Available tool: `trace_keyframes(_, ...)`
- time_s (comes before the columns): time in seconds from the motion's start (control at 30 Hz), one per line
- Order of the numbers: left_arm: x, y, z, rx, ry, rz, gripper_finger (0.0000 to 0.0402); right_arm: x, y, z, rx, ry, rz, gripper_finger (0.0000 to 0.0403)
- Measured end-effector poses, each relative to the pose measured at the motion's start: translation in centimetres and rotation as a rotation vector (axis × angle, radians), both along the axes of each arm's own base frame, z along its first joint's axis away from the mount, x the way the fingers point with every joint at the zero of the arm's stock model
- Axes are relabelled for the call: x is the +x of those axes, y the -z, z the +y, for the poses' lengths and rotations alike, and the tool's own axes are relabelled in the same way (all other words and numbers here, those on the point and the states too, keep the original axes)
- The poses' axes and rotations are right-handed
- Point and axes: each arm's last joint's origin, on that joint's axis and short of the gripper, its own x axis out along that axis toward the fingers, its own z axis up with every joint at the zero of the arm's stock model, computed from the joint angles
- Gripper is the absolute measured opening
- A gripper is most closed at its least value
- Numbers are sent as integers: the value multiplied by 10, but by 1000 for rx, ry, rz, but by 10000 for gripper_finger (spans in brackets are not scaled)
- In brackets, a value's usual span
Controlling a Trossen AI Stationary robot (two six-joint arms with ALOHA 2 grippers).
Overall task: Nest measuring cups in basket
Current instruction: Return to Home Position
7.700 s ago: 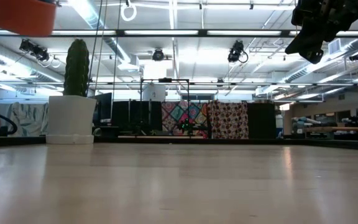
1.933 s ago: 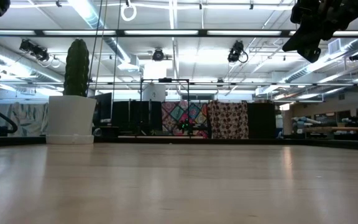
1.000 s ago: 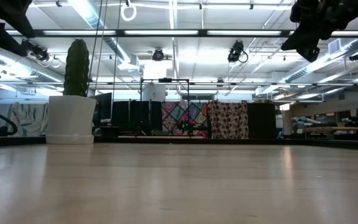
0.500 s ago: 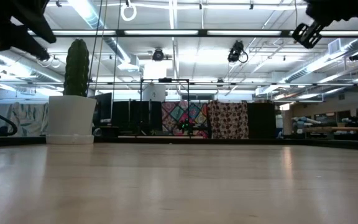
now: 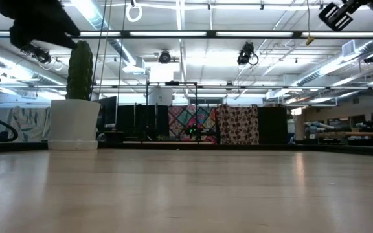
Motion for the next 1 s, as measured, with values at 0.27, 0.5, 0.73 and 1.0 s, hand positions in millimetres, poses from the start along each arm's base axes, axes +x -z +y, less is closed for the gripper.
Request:
trace_keyframes(0.27, -22, -22, 18, 31, 1, -106, 153, -32, -7, 18, -123, 57, -158, 13)
trace_keyframes(0.5, -44, -39, 32, 81, 65, -175, 153, -58, -8, 32, -204, 159, -268, 13)
trace_keyframes(0.73, -60, -46, 40, 142, 112, -208, 153, -76, -7, 42, -257, 230, -354, 13)
trace_keyframes(1.0, -72, -42, 44, 194, 93, -210, 153, -82, -5, 45, -257, 239, -368, 13)
